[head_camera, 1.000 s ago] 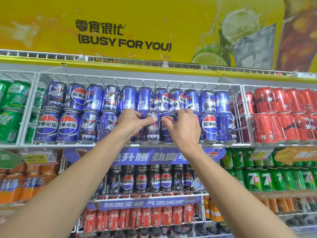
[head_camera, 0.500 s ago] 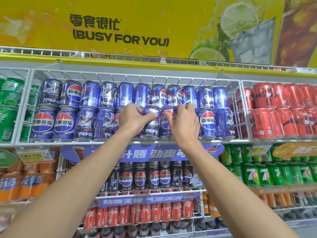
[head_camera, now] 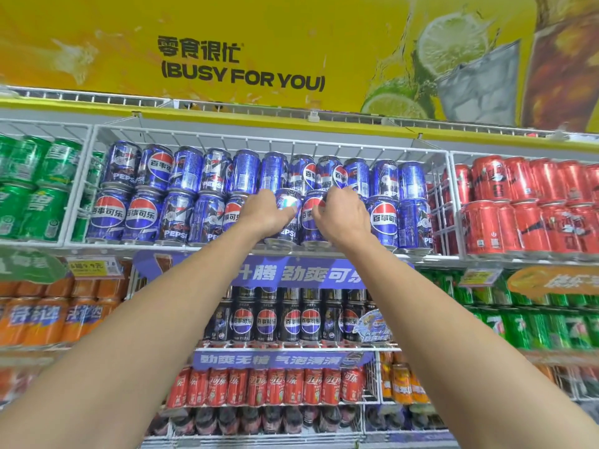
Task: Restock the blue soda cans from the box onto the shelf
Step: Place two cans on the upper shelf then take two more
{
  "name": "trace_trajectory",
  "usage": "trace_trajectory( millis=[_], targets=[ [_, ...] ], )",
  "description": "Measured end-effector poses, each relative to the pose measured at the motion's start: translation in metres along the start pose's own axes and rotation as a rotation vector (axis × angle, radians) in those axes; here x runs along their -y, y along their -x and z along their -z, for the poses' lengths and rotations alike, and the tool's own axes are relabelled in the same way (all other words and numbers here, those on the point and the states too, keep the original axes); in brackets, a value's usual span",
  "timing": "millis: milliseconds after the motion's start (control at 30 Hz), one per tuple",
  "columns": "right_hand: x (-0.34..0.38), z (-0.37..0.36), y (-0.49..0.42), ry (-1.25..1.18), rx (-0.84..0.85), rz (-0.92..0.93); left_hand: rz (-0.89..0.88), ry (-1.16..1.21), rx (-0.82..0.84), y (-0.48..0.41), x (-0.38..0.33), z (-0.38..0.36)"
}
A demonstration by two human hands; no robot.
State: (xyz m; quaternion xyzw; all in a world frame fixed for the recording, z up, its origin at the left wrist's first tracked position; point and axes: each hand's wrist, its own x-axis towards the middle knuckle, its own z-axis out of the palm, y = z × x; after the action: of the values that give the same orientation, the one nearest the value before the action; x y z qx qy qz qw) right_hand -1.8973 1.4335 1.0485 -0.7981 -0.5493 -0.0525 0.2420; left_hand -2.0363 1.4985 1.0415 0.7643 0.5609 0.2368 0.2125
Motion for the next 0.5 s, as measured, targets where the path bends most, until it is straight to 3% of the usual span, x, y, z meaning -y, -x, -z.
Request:
trace_trajectory(
  millis=[300, 500],
  targets=[
    [-0.014, 0.009, 0.045, 0.182, 0.158, 0.198, -0.267, -0.675, 0.204, 0.053, 0.015, 0.022],
    [-0.011, 0.021, 0.095, 0.310, 0.258, 0.179, -0.331, -0.745, 0.317, 0.101, 0.026, 0.027]
  ],
)
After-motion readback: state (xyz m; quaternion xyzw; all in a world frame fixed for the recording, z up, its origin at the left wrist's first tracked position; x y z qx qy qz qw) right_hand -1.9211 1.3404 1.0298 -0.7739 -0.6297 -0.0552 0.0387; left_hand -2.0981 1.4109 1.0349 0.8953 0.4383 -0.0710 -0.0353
